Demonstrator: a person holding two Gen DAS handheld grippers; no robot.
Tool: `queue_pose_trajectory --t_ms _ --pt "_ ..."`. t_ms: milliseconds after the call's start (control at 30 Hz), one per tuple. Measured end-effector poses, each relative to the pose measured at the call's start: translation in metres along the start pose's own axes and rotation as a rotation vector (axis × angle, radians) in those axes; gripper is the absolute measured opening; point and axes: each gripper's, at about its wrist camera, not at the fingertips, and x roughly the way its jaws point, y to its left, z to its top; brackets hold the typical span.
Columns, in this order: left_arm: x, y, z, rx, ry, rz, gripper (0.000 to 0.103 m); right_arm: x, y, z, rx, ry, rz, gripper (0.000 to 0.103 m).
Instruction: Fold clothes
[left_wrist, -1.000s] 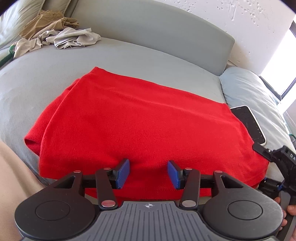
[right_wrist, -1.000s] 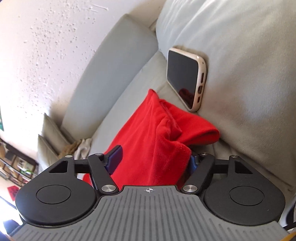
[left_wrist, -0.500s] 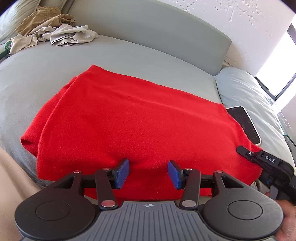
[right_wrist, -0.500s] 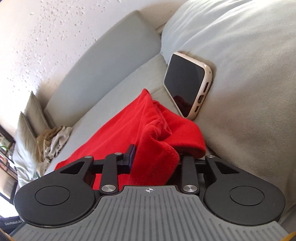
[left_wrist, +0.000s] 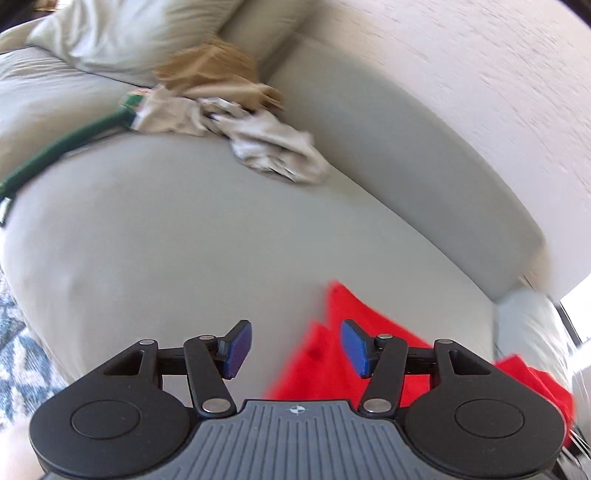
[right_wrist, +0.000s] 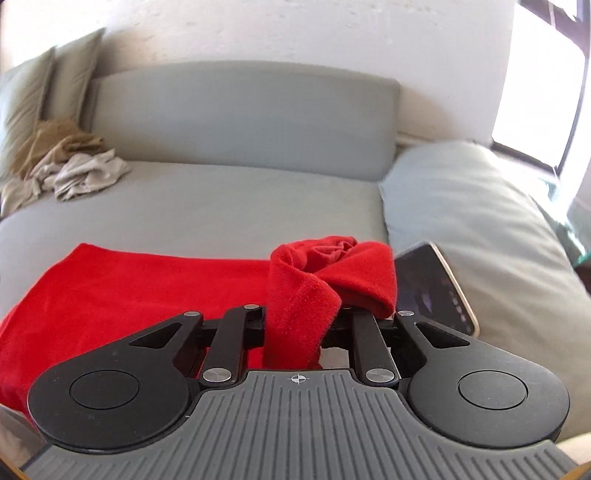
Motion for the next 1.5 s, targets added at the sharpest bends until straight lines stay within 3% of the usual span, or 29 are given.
queue_pose_trajectory --t_ms 33,133,200,233,333,467,600,700,1067,1300,1433,1467,1500 --pt "0.006 0.01 0.008 -0.026 -0.015 0.011 0.053 -0.004 0.021 0.006 -0.062 -0.025 0.016 0.017" --pt "0.017 0.049 0.011 -0.145 -0.034 -0.089 0.053 -0.019 0.086 0.012 -0.236 -0.115 0.099 0.017" --pt "0.027 0.07 0.008 -0.237 0.012 -0.131 0.052 -0.025 0.127 0.004 -0.348 -0.154 0.162 0.017" --pt "0.031 0.078 0.009 -0.293 0.049 -0.124 0.051 -0.026 0.149 -0.002 -0.405 -0.159 0.197 0.017" --pt "0.033 0.092 0.011 -0.345 0.06 -0.18 0.052 -0.02 0.189 -0.026 -0.506 -0.1 0.272 0.017" --pt "0.035 0.096 0.011 -0.336 0.067 -0.197 0.052 -0.013 0.195 -0.036 -0.483 -0.05 0.285 0.017" --pt "0.034 0.092 0.01 -0.318 0.064 -0.188 0.052 -0.008 0.165 -0.007 -0.226 0.03 0.339 0.017" --pt "0.035 0.091 0.01 -0.32 0.067 -0.184 0.052 -0.018 0.154 0.007 -0.099 -0.007 0.374 0.016" --pt "0.038 0.091 0.01 -0.309 0.069 -0.185 0.052 -0.031 0.173 0.004 -0.145 -0.052 0.402 0.016" --pt "0.038 0.087 0.008 -0.298 0.057 -0.186 0.052 -0.021 0.192 -0.005 -0.261 0.006 0.475 0.017" --pt "0.035 0.084 0.008 -0.291 0.038 -0.202 0.052 -0.016 0.191 -0.012 -0.283 0.055 0.595 0.023" --pt "0.034 0.083 0.008 -0.287 0.031 -0.205 0.052 -0.018 0.187 -0.012 -0.274 0.065 0.641 0.027" --pt "0.033 0.081 0.008 -0.281 0.024 -0.208 0.052 -0.021 0.182 -0.012 -0.27 0.076 0.692 0.037"
